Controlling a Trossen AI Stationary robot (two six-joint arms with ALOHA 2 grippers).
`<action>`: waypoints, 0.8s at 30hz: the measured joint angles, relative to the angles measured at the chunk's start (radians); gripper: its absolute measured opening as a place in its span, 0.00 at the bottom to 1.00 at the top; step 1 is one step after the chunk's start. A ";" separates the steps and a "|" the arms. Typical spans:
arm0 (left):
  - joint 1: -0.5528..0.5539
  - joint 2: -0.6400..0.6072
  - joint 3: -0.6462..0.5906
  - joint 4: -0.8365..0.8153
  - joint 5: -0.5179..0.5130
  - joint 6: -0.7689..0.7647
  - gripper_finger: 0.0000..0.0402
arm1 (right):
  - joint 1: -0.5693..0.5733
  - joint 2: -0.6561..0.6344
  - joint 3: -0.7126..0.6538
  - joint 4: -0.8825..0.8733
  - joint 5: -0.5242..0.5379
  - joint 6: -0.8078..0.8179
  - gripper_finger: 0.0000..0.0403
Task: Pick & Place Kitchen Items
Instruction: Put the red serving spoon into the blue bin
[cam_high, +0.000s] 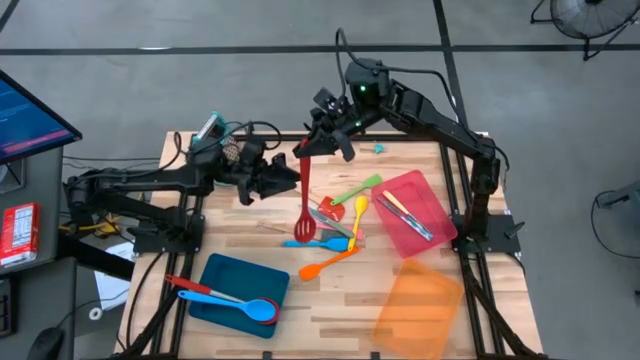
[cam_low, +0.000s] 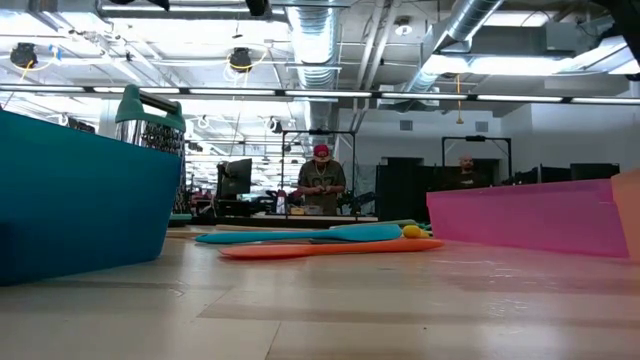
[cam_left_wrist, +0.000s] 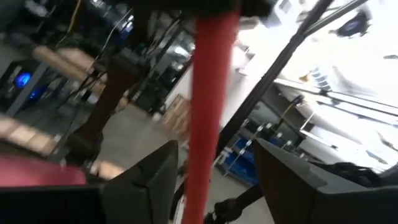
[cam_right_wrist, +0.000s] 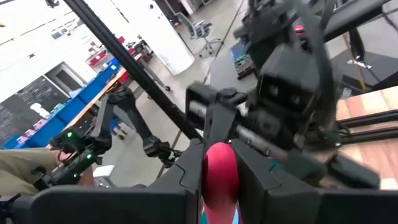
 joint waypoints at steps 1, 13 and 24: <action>0.000 0.003 0.000 -0.021 -0.006 0.006 0.48 | -0.001 0.000 0.000 0.002 0.001 0.000 0.13; 0.000 0.044 0.000 -0.048 -0.037 0.051 0.47 | 0.005 0.000 0.000 0.003 0.028 -0.011 0.13; -0.001 0.065 0.000 -0.046 -0.010 0.042 0.22 | 0.010 0.000 0.000 -0.016 0.030 -0.013 0.13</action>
